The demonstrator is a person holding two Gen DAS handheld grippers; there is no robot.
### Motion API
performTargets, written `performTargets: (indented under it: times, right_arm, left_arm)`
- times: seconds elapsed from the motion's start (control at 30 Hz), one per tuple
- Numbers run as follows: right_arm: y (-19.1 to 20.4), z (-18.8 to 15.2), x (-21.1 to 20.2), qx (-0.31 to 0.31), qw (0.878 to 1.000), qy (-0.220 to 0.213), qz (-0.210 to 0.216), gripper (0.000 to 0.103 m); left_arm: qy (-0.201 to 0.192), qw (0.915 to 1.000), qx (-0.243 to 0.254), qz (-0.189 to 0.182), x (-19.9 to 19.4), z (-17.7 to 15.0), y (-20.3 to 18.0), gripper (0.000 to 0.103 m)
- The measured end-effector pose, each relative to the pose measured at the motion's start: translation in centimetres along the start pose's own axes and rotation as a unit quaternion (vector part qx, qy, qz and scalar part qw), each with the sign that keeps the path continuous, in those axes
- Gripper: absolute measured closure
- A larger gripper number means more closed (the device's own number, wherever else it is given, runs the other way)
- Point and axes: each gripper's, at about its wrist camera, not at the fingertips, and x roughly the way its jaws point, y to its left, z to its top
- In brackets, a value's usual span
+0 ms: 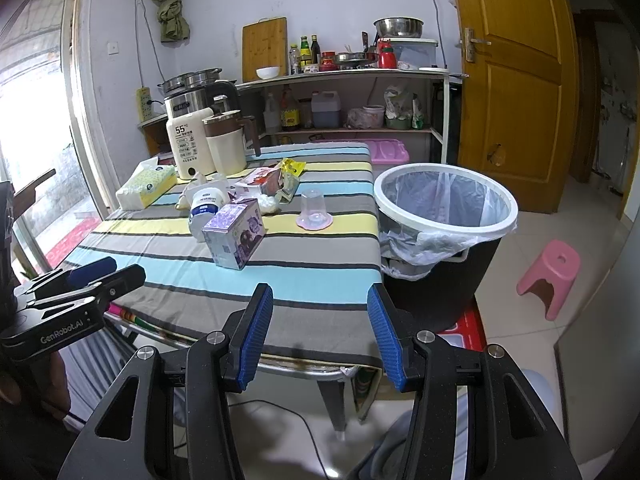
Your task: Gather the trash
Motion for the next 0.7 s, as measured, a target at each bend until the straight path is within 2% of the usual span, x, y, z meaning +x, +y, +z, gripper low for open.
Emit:
performTargets:
  times: [0.7]
  right_arm:
    - [-0.34,-0.35,0.09,0.001,1.000,0.001,-0.002,0.053]
  left_arm:
    - [0.000,1.0000,-0.001,0.000,-0.22,0.09,-0.05,0.045]
